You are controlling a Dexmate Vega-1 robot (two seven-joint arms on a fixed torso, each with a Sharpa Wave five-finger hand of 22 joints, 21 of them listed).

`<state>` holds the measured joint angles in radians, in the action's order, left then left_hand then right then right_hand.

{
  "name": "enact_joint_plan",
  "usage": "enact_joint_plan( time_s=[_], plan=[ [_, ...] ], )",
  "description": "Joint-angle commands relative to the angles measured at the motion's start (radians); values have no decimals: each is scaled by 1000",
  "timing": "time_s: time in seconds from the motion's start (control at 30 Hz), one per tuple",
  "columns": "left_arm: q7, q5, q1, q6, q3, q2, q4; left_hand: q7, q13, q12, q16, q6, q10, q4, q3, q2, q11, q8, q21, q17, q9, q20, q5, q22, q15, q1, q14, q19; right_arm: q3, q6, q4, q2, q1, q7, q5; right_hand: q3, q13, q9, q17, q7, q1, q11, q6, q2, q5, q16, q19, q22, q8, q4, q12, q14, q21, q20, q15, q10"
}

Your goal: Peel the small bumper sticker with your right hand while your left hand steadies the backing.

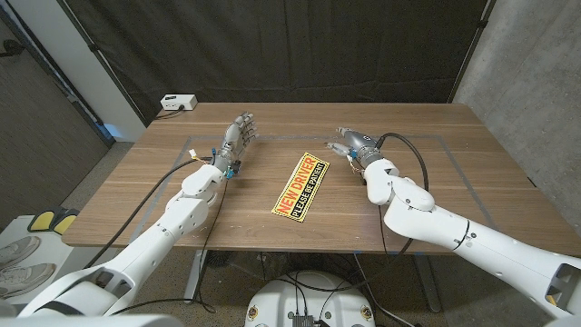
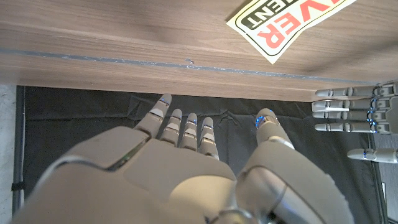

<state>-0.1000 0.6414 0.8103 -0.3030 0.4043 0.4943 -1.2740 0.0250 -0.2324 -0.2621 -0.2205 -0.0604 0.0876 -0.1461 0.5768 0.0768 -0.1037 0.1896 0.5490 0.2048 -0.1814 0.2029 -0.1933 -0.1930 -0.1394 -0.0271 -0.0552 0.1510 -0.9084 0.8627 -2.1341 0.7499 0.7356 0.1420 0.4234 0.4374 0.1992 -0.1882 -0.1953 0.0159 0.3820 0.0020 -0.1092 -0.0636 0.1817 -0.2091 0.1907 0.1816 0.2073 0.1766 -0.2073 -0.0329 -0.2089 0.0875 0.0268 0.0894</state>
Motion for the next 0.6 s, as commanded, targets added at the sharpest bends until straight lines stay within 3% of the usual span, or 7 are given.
enact_joint_plan(
  time_s=[0.03, 0.6],
  plan=[
    [-23, 3, -19, -1, 7, -7, 26, 0, -1, 3, 0, 5, -3, -3, -5, 32, -4, 5, -1, 0, -3, 6, 1, -4, -3, 2, 5, -4, -83, 131, -13, -21, -30, -92, 147, 1, 4, -4, -2, 7, 14, -2, -2, 4, 8, 0, 8, 0, 1, 4, -1, 2, 0, 1, -8, -7],
    [-35, 5, -23, 7, 11, -5, 30, 1, 0, 4, 2, 5, -4, -3, -6, 32, -4, 4, -3, 0, -3, 6, 0, -5, -3, 3, 5, -5, -179, 176, 60, -70, -94, -183, 243, -15, 5, -5, -4, 11, 49, -4, -37, 56, 25, -6, 29, 1, 14, 4, -8, -17, -6, -8, -18, 18]
  ],
)
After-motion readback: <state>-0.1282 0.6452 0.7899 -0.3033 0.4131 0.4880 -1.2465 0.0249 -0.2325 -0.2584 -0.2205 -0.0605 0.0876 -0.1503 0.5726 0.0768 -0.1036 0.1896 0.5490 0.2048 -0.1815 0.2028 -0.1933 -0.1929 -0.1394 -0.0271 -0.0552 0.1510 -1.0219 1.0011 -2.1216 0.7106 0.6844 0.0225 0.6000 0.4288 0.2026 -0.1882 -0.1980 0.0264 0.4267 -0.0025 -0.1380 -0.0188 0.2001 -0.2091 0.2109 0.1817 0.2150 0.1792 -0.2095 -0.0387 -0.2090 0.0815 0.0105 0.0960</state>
